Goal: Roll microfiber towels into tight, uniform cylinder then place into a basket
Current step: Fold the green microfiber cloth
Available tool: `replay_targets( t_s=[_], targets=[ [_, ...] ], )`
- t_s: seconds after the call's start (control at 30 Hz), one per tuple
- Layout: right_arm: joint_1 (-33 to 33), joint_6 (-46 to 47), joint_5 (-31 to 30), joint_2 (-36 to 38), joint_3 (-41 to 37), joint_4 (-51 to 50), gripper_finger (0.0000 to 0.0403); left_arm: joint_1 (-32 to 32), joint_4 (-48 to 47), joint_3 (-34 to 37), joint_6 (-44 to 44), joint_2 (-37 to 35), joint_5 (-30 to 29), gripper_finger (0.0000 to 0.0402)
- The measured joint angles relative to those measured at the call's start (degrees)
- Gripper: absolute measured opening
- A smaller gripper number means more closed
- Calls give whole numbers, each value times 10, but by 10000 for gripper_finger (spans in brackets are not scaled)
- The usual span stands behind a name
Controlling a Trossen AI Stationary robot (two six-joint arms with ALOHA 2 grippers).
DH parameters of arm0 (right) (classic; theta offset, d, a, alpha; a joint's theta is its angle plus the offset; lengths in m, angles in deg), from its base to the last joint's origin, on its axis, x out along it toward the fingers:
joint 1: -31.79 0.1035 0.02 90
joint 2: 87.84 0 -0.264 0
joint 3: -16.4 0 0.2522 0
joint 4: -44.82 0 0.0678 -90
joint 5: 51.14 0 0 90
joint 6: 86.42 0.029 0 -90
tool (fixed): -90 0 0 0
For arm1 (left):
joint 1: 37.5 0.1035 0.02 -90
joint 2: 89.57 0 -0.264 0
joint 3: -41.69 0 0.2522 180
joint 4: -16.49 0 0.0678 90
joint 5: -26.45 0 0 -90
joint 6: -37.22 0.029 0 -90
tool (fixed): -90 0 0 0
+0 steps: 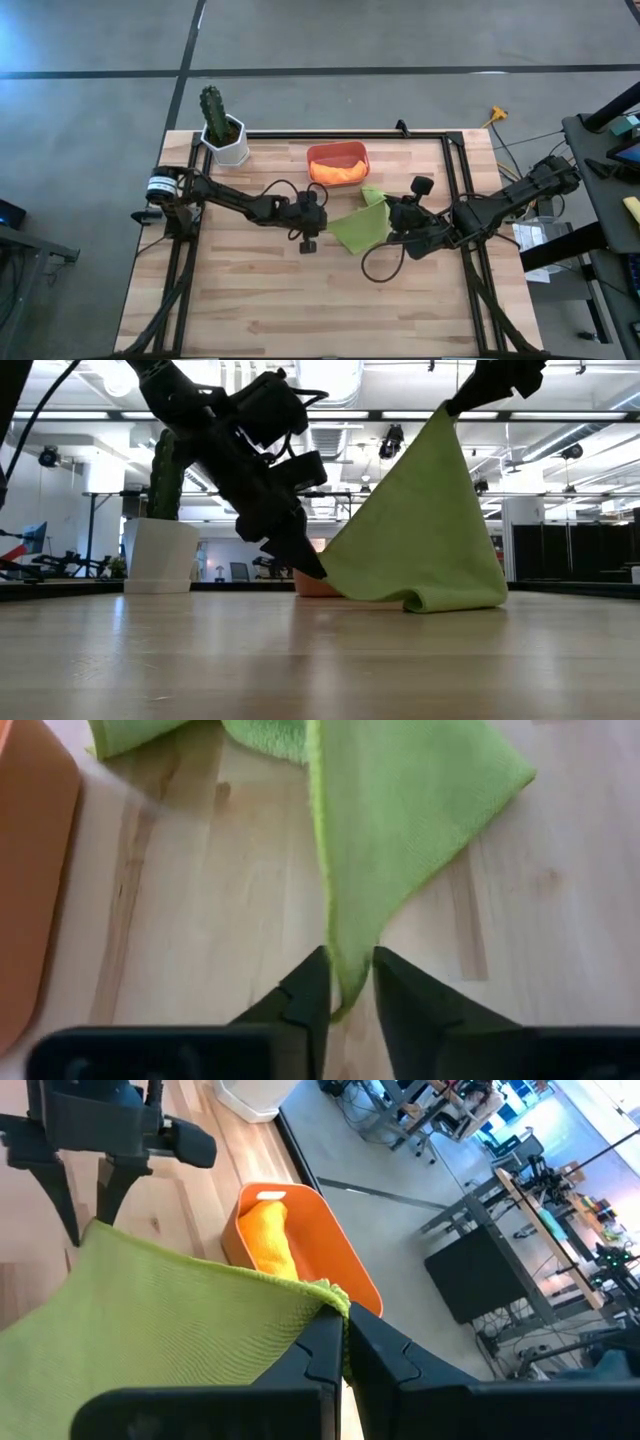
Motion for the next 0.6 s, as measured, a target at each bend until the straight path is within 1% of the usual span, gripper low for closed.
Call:
replay_targets(
  t_s=[0.13, 0.17, 0.3, 0.43, 0.53, 0.6],
  targets=[
    [0, 0, 0, 0, 0, 0, 9, 2, -1, 0, 1, -6, -16, 11],
    [0, 0, 0, 0, 0, 0, 9, 3, -2, -1, 1, -10, -19, 6],
    [0, 0, 0, 0, 0, 0, 9, 4, 0, -2, 1, -38, -23, 2],
    [0, 0, 0, 0, 0, 0, 9, -3, -18, 0, -9, -66, -23, 1],
    [0, 0, 0, 0, -3, -1, 9, -14, -51, 0, -14, -86, -35, 0],
    [0, 0, 0, 0, -6, -5, 9, -25, -91, 0, -15, -98, -57, 0]
  ],
)
